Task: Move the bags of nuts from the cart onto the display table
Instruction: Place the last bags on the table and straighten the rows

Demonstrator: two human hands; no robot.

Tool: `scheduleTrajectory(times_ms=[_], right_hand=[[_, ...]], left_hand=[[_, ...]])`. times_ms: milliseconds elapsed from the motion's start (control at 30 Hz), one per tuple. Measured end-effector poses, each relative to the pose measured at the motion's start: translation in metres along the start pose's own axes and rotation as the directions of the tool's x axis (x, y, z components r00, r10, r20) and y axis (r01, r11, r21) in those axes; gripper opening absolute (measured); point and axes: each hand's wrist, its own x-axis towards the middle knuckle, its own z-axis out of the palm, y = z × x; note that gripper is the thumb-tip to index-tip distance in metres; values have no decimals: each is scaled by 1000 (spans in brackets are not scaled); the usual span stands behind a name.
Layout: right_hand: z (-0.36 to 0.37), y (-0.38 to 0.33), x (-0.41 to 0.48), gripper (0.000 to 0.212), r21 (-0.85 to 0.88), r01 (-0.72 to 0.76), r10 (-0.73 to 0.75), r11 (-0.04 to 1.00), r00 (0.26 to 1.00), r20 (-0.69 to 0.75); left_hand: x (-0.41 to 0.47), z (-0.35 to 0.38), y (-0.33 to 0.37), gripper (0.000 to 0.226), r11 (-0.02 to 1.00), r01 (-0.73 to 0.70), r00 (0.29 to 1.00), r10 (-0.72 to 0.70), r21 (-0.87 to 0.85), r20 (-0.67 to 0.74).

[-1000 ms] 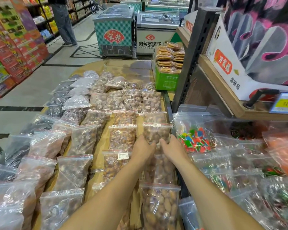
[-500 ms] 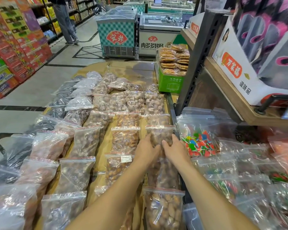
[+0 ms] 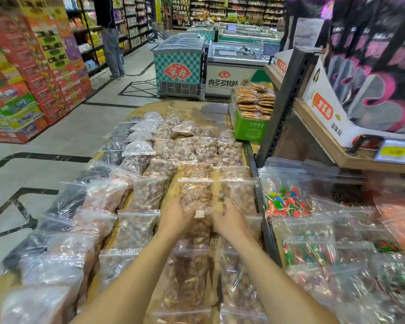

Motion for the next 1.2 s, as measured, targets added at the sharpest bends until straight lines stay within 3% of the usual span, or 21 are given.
scheduleTrajectory(times_ms=[67, 167, 267, 433, 567, 767, 1033, 1200], right_hand=[[12, -3, -7, 43, 48, -6, 5, 999, 999, 36], [32, -2, -13, 57, 74, -43, 36, 996, 995, 91], [44, -4, -16, 77, 39, -98, 92, 994, 987, 130], [54, -8, -17, 77, -12, -117, 118, 993, 983, 141], [63, -7, -10, 78, -39, -90, 94, 995, 990, 102], [61, -15, -21, 80, -131, -59, 74, 990, 991, 108], [64, -7, -72, 62, -136, 92, -95, 986, 995, -10], [79, 18, -102, 76, -112, 18, -12, 994, 998, 54]], left_hand=[[-2, -3, -18, 73, 999, 43, 999, -43, -20, 2], [-1, 0, -38, 75, 995, 92, 996, -92, -24, 3], [-8, -1, -41, 66, 993, 107, 994, -106, -47, 20], [-6, 7, -49, 37, 994, 102, 990, -97, -40, 98], [1, 11, -57, 31, 999, 42, 994, -40, -18, 104], [-2, 8, -61, 49, 999, 22, 992, -18, -28, 126], [-47, 12, -85, 68, 993, 92, 993, -85, -71, 86], [-78, 19, -106, 69, 989, 91, 995, -85, -119, 58]])
